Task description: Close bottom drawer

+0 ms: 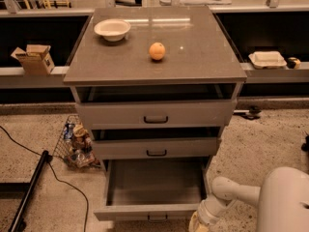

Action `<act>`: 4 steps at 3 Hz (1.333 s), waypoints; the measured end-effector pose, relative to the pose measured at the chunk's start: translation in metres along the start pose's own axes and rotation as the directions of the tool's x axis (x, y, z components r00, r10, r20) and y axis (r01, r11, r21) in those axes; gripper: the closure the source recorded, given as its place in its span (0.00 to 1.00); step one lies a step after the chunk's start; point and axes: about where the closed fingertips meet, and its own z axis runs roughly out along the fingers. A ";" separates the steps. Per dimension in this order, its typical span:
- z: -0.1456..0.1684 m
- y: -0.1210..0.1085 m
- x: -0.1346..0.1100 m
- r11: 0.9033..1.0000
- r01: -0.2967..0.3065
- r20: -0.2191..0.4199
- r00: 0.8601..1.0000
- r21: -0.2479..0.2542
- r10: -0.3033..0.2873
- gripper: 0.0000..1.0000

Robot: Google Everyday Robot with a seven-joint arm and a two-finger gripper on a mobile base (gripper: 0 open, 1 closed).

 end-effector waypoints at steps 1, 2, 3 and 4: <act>0.004 -0.010 0.005 0.999 0.006 0.028 1.000 0.036 -0.007 1.00; 0.006 -0.019 0.007 0.998 0.018 0.046 0.999 0.060 -0.021 1.00; 0.008 -0.028 0.007 0.997 0.027 0.056 0.998 0.073 -0.031 1.00; 0.008 -0.029 0.007 0.997 0.028 0.058 0.998 0.075 -0.032 0.86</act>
Offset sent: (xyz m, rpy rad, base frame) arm 0.0302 -0.0043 -0.0186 0.0654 -0.0950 -0.0407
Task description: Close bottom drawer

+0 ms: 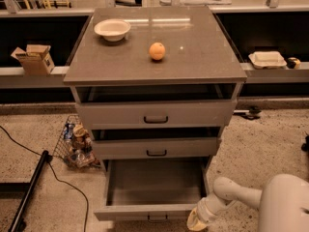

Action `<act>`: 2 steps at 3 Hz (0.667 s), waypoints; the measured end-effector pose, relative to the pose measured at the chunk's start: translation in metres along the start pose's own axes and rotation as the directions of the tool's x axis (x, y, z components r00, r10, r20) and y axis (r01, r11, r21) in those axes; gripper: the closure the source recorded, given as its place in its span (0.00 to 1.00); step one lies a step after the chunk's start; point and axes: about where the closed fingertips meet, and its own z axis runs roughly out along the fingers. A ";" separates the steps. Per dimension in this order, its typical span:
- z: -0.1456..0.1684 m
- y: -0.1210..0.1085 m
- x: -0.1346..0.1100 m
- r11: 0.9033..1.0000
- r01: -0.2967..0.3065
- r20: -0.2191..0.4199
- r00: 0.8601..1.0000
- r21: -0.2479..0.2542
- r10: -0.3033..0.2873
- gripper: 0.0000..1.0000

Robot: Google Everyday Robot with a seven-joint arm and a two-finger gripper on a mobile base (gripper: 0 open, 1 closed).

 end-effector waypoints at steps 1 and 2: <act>0.000 0.000 0.000 1.000 0.000 0.000 1.000 0.000 0.000 0.62; 0.000 0.000 0.000 1.000 0.000 0.000 1.000 0.000 0.000 0.39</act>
Offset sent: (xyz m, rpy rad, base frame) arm 0.0000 0.0000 0.0000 0.0000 0.0000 0.0000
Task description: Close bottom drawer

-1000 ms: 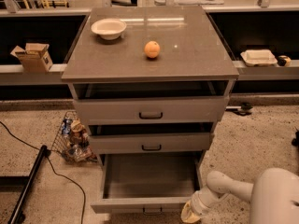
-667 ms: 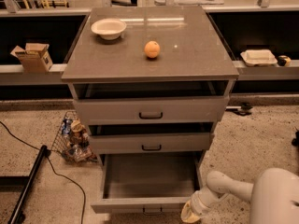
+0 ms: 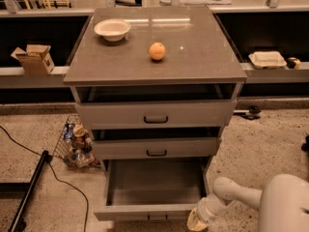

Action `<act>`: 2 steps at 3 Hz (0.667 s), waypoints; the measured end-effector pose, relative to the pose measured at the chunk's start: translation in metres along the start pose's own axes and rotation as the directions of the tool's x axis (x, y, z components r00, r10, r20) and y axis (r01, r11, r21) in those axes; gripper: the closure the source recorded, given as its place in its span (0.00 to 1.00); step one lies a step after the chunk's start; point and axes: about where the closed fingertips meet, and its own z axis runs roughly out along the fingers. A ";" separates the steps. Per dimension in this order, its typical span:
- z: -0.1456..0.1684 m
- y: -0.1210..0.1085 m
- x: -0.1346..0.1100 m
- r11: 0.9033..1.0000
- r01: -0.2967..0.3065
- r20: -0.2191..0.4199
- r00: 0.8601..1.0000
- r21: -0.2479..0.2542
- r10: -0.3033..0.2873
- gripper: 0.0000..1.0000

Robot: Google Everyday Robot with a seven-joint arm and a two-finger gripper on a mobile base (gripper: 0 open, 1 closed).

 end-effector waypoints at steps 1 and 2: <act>0.006 -0.003 0.003 1.000 0.000 0.015 1.000 0.003 0.000 0.15; 0.011 -0.008 0.004 1.000 0.013 0.031 0.999 0.005 -0.013 0.00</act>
Offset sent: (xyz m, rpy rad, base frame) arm 0.0278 0.0029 -0.0226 0.0680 -0.0436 0.0109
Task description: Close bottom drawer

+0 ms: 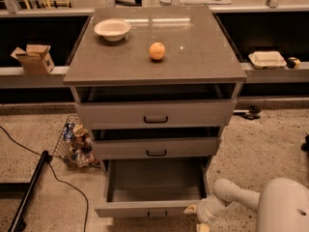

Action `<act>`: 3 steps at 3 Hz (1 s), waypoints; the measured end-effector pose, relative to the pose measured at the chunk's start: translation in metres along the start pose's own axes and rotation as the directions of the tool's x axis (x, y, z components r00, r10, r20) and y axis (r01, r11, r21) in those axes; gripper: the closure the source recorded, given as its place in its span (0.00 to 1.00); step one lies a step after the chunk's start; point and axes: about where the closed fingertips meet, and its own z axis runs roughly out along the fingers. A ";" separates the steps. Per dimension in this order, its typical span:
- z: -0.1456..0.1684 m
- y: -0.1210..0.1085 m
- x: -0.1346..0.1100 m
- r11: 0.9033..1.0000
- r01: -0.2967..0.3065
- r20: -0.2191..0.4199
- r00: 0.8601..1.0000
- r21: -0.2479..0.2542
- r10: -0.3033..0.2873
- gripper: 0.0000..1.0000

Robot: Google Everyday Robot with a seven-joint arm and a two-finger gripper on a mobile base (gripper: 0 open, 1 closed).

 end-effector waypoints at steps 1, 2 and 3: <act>0.003 -0.010 0.001 1.000 0.023 0.013 1.000 0.006 -0.023 0.00; -0.001 -0.030 0.002 0.998 0.054 0.020 0.998 0.037 -0.055 0.00; -0.004 -0.055 0.003 0.994 0.085 0.028 0.996 0.065 -0.087 0.17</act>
Offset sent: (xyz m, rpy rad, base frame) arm 0.0588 -0.0047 -0.0063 0.0459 -0.1243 0.0190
